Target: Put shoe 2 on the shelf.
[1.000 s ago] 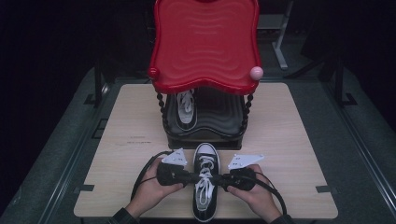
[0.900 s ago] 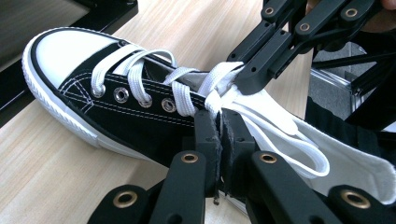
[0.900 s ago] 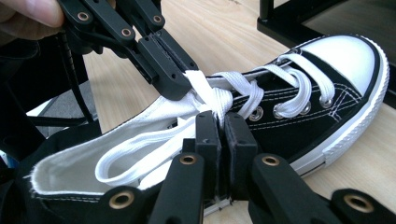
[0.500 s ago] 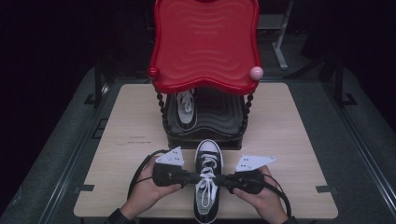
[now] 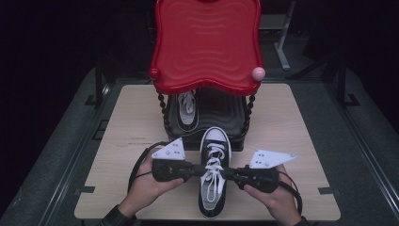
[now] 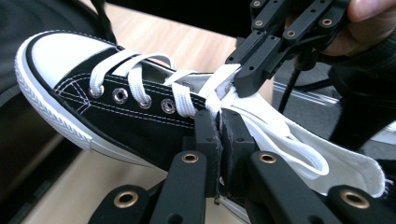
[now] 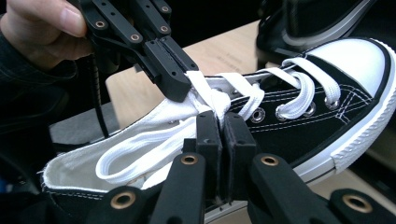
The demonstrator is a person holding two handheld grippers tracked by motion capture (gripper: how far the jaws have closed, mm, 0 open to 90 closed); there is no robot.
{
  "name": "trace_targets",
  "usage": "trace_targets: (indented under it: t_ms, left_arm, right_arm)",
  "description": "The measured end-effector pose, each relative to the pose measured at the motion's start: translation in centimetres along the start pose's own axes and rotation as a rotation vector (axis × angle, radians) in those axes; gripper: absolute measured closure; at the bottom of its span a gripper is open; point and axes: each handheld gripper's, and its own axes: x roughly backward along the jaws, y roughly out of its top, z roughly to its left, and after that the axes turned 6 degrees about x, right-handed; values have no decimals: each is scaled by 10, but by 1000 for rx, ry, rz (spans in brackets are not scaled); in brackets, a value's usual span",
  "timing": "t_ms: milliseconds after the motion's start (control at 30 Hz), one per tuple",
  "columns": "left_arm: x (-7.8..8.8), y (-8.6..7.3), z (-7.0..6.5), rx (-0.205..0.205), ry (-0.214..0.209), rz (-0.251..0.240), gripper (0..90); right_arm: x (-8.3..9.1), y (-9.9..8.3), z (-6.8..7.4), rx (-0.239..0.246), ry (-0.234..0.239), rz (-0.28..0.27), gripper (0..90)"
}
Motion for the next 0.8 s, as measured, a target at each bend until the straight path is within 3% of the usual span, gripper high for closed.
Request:
trace_targets:
  t_ms: [333, 800]
  left_arm:
    - [-5, 39, 25, -56, 97, -31, 870]
    - [-28, 67, 70, -36, 263, -115, 874]
  right_arm:
    - [2, 24, -33, 34, -93, -54, 862]
    - [-18, 50, -87, 16, -233, -67, 863]
